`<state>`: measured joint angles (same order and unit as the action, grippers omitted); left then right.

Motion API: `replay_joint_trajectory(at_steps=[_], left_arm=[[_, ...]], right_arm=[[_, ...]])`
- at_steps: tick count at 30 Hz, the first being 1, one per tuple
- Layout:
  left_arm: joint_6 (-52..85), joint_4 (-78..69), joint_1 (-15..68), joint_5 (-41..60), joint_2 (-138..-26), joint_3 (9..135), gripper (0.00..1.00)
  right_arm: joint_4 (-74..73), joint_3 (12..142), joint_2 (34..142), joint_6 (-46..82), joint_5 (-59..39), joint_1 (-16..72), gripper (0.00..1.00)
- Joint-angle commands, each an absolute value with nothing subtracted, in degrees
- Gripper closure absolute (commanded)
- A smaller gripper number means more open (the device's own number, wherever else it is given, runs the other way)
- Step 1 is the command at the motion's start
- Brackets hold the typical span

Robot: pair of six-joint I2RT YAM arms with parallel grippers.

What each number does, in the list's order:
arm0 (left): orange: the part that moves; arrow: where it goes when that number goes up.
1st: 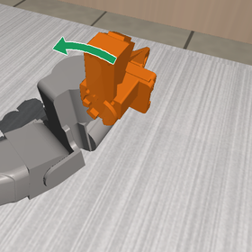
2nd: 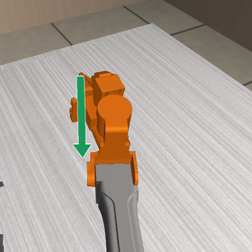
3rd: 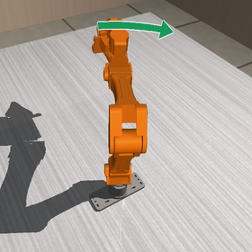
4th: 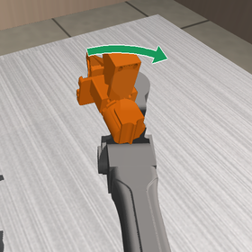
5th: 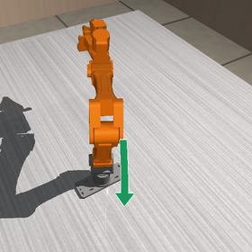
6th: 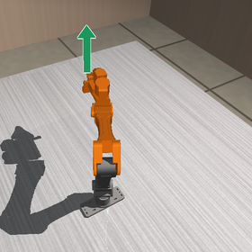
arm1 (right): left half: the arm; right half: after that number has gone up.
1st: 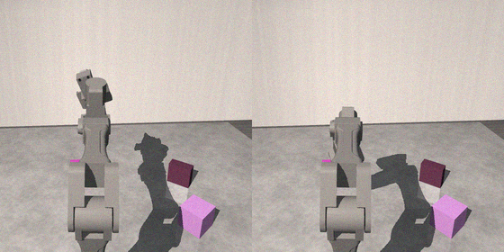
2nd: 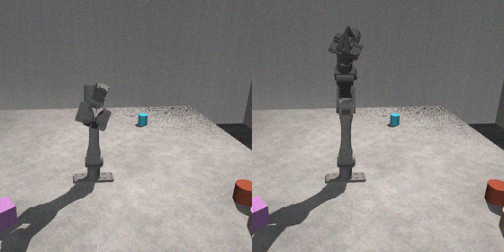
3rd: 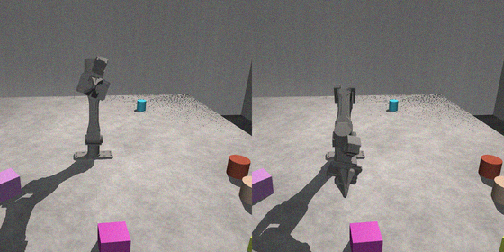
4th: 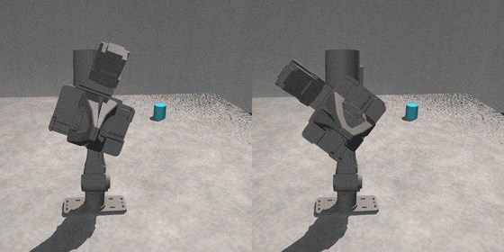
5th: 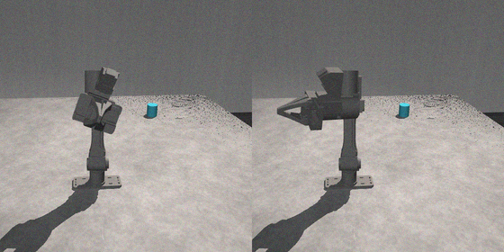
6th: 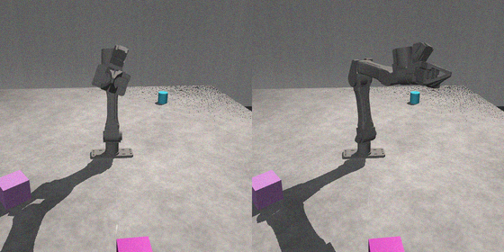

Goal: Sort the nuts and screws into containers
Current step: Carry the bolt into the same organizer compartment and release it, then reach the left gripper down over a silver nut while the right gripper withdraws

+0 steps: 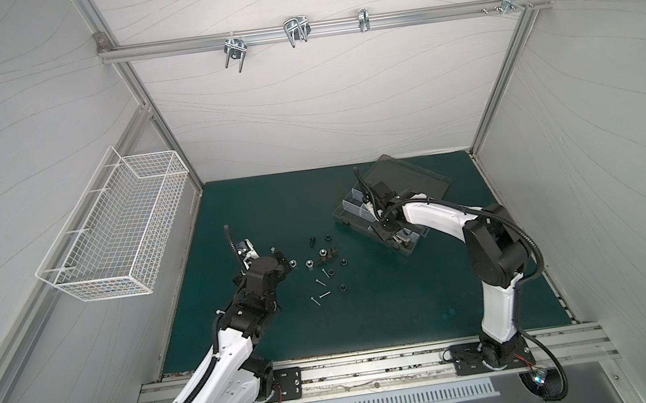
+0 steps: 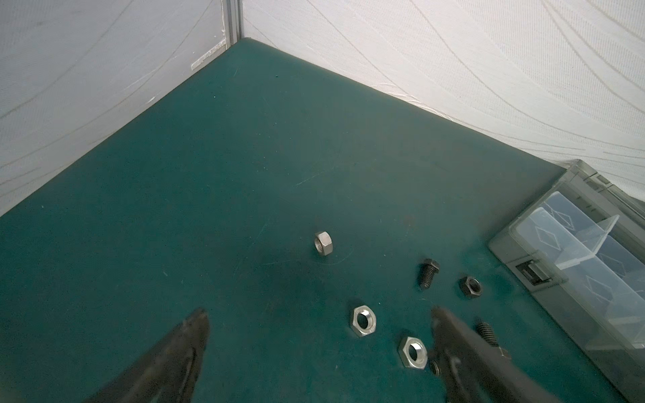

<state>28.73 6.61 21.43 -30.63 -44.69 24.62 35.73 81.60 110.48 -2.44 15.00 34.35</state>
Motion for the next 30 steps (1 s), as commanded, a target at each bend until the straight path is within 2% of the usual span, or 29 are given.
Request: replay_joint_trajectory(at_steps=[1,4,13,18,23,27,30], left_arm=[[29.3,5.9,21.4,-30.9,-44.8,25.7,0.00],[28.7,5.7,21.4,-30.5,-44.8,26.1,0.00],[25.5,5.7,21.4,-24.1,-48.8,29.1,0.00],[25.9,9.2,21.4,-21.2,-55.2,33.9,0.00],[27.4,13.3,21.3,-19.7,-63.2,40.4,0.00],[29.1,18.6,19.3,-18.4,-70.7,46.2,0.00],[32.7,21.0,14.4,-12.0,-76.2,49.1,0.00]], right_arm=[[35.2,83.1,110.2,-1.9,15.2,34.0,0.70],[35.3,82.9,109.8,-1.9,15.4,34.0,0.65],[35.2,81.9,105.7,0.2,14.6,34.0,0.64],[33.5,78.9,101.5,2.7,13.3,34.1,0.63],[31.3,75.1,96.7,4.9,12.9,34.0,0.58],[30.1,72.3,93.2,5.9,13.1,34.1,0.52],[29.1,70.3,91.0,6.4,12.4,34.1,0.44]])
